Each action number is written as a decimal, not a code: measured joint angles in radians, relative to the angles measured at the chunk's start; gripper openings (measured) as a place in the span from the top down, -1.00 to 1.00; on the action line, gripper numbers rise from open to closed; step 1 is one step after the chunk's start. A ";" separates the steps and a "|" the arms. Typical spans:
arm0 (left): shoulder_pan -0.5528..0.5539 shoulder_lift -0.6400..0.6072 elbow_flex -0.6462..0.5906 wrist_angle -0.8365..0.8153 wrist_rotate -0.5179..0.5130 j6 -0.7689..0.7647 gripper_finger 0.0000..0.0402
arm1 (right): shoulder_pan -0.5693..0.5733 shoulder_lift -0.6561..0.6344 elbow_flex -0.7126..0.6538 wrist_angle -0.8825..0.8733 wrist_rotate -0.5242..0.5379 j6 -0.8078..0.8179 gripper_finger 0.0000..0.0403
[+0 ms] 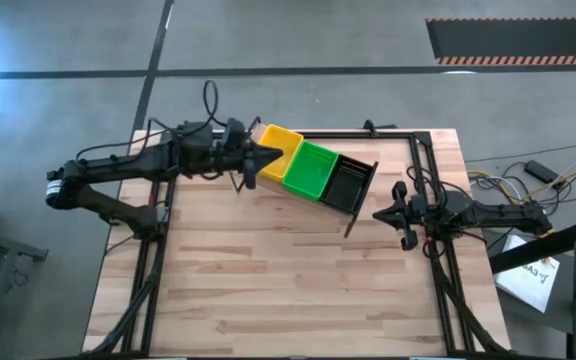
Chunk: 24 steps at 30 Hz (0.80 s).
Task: Stack baskets on shelf by color
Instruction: Return to Home Position
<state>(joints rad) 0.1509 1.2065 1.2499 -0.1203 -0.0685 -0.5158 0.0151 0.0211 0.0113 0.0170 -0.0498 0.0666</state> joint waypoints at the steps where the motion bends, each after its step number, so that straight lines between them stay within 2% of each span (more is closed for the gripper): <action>1: 0.000 -0.012 -0.005 -0.003 0.007 0.054 0.99 | 0.000 0.003 0.000 0.001 0.002 0.001 0.96; 5: 0.002 -0.097 -0.032 -0.097 0.018 0.210 0.99 | 0.000 0.015 0.000 0.001 0.000 0.001 0.96; 9: 0.012 -0.215 -0.117 -0.162 0.021 0.264 0.99 | 0.000 0.013 0.000 0.001 0.000 0.001 0.96; 14: 0.022 -0.412 -0.335 -0.106 0.016 0.337 0.99 | 0.000 0.015 0.000 0.002 0.000 0.002 0.96; 19: 0.047 -0.611 -0.572 -0.003 0.007 0.483 0.99 | 0.000 0.015 0.000 0.002 0.000 0.003 0.96; 24: 0.048 -0.768 -0.782 0.006 0.007 0.467 0.99 | 0.000 0.015 -0.001 0.002 -0.001 0.003 0.96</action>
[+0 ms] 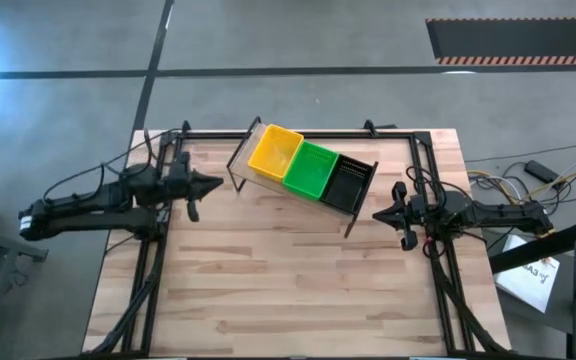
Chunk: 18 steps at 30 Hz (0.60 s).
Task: Stack baskets on shelf by color
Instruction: Return to Home Position
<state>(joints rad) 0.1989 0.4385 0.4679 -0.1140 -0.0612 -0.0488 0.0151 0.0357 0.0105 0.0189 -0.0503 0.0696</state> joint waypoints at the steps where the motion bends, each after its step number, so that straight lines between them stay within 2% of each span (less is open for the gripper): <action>1: 0.000 -0.028 -0.042 0.018 0.000 -0.015 0.99 | 0.000 0.000 0.000 0.000 0.000 0.000 0.96; 5: 0.000 -0.173 -0.216 0.167 0.010 -0.049 0.99 | 0.000 0.000 0.000 0.000 0.000 0.000 0.96; 9: -0.001 -0.276 -0.357 0.310 0.080 -0.050 1.00 | 0.000 0.000 0.000 0.000 0.000 -0.001 0.96; 16: -0.001 -0.418 -0.447 0.316 0.103 -0.050 1.00 | 0.000 0.000 0.000 0.000 0.000 0.000 0.96; 18: -0.002 -0.416 -0.458 0.325 0.124 -0.050 1.00 | 0.000 0.000 0.000 0.001 -0.001 -0.001 0.96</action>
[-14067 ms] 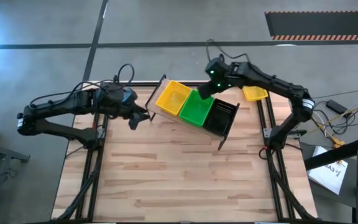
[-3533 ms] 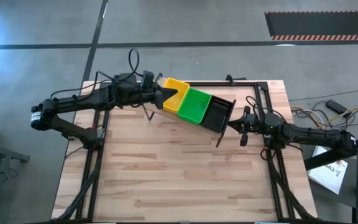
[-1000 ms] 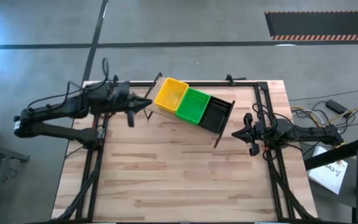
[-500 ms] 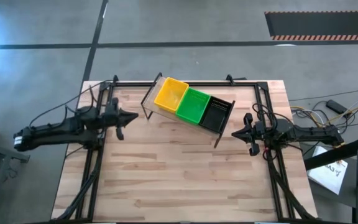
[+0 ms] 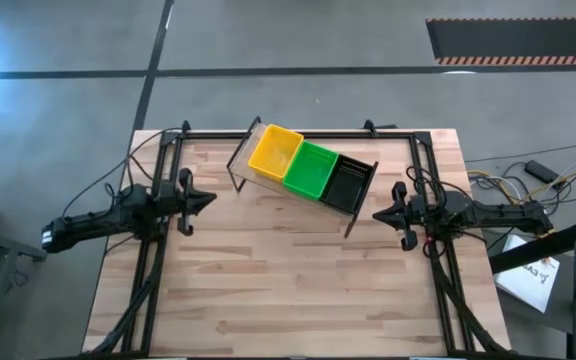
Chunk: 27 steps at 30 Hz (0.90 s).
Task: Stack baskets on shelf by color
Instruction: Return to Home Position
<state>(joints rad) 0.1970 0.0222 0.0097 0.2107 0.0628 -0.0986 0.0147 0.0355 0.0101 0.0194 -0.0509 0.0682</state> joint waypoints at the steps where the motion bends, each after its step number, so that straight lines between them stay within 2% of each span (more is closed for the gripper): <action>1: -0.002 0.002 0.000 -0.010 0.022 0.000 1.00 | 0.000 -0.001 0.000 0.000 0.000 0.001 0.96; 5: -0.012 0.003 -0.001 -0.060 0.111 -0.001 1.00 | 0.000 -0.001 0.000 0.000 0.000 0.001 0.96; 8: -0.039 -0.001 -0.001 -0.078 0.121 0.005 1.00 | 0.000 0.000 0.000 0.000 0.000 0.001 0.96; 10: -0.055 -0.001 -0.002 -0.125 0.098 0.035 1.00 | 0.000 -0.001 0.000 0.000 0.000 0.001 0.96; 12: -0.066 -0.001 -0.002 -0.179 0.030 0.069 1.00 | 0.000 -0.001 0.000 0.000 0.000 0.000 0.96; 16: -0.075 0.001 -0.002 -0.187 -0.074 0.160 1.00 | 0.000 -0.001 0.000 0.000 0.000 0.000 0.96; 27: -0.075 0.013 -0.004 -0.192 -0.093 0.186 1.00 | 0.000 -0.001 0.000 0.000 0.000 0.001 0.96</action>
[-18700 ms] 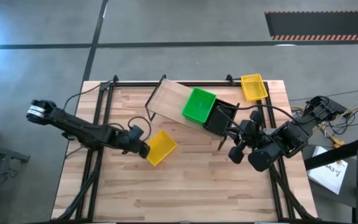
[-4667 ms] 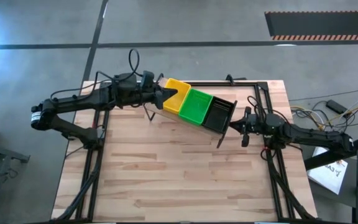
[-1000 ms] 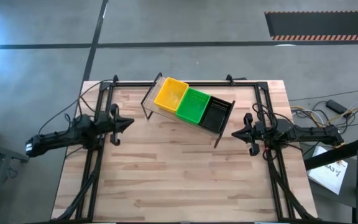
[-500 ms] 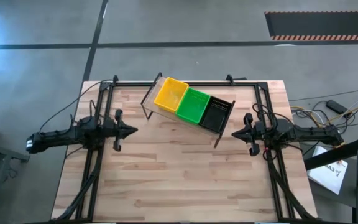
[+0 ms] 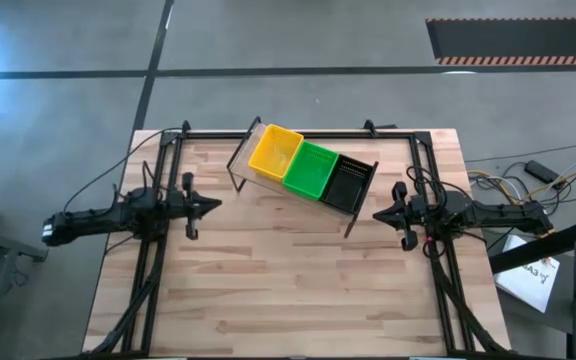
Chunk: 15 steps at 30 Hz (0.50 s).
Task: Stack baskets on shelf by color
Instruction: Return to Home Position
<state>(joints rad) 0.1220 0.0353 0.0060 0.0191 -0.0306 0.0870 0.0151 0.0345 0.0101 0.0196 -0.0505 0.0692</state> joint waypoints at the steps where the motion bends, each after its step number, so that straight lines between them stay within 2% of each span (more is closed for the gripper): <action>1: 0.000 0.008 0.000 0.004 -0.002 0.000 1.00 | 0.000 0.000 0.000 0.000 0.000 0.000 0.96; 15: 0.000 0.072 -0.001 0.030 -0.007 -0.001 1.00 | 0.000 0.000 0.000 0.000 0.000 0.001 0.96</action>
<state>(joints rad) 0.1219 0.1075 0.0051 0.0486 -0.0372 0.0864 0.0149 0.0349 0.0101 0.0196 -0.0502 0.0700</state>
